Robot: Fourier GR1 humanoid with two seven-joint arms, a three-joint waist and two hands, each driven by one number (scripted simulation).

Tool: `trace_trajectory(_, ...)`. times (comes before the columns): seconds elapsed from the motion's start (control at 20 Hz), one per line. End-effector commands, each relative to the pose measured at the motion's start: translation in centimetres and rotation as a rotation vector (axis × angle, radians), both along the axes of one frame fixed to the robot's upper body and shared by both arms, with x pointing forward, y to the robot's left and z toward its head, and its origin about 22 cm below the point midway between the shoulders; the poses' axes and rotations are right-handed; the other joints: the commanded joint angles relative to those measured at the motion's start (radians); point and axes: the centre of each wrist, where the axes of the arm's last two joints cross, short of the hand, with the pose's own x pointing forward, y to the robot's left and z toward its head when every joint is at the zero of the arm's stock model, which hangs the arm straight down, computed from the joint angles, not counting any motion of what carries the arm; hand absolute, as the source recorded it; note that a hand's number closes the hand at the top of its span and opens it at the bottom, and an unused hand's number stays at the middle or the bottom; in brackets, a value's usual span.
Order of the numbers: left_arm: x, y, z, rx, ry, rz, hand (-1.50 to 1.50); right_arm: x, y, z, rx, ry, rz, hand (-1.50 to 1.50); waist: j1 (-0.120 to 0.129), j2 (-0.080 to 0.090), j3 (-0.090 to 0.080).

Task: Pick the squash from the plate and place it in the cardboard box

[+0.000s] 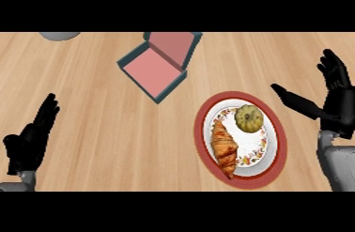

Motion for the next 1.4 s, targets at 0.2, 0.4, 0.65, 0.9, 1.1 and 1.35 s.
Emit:
trace_trajectory(0.2, 0.2, -3.3, 1.6, 0.047, 0.038, -0.029, 0.00, -2.4, 1.9, -1.4, 0.023, -0.160, -0.529, -1.50, 0.042, -0.008, 0.008)
trace_trajectory(0.4, -1.2, -4.0, 0.3, 0.052, 0.050, -0.012, 0.00, -4.5, -0.5, -2.2, -0.171, 0.130, -0.455, -1.50, 0.040, -0.012, 0.004)
trace_trajectory(0.65, -0.3, -3.4, 1.0, 0.070, 0.049, 0.000, 0.00, -6.1, -1.3, -1.7, -0.341, 0.448, -0.348, -1.50, 0.024, -0.013, -0.001)
trace_trajectory(0.9, -0.4, -4.4, 1.1, 0.075, 0.043, -0.024, 0.00, -5.7, 0.2, 1.7, -0.405, 0.765, -0.216, -1.50, 0.047, -0.012, -0.001)
trace_trajectory(1.1, 0.0, -5.1, 1.6, 0.057, 0.051, -0.047, 0.00, -5.8, 3.8, 5.2, -0.412, 0.933, -0.143, -1.50, 0.052, -0.008, 0.003)
trace_trajectory(1.35, -0.1, -5.0, 2.1, 0.067, 0.046, -0.053, 0.00, -4.9, 6.4, 9.9, -0.376, 1.015, -0.176, -1.50, 0.065, -0.005, 0.006)
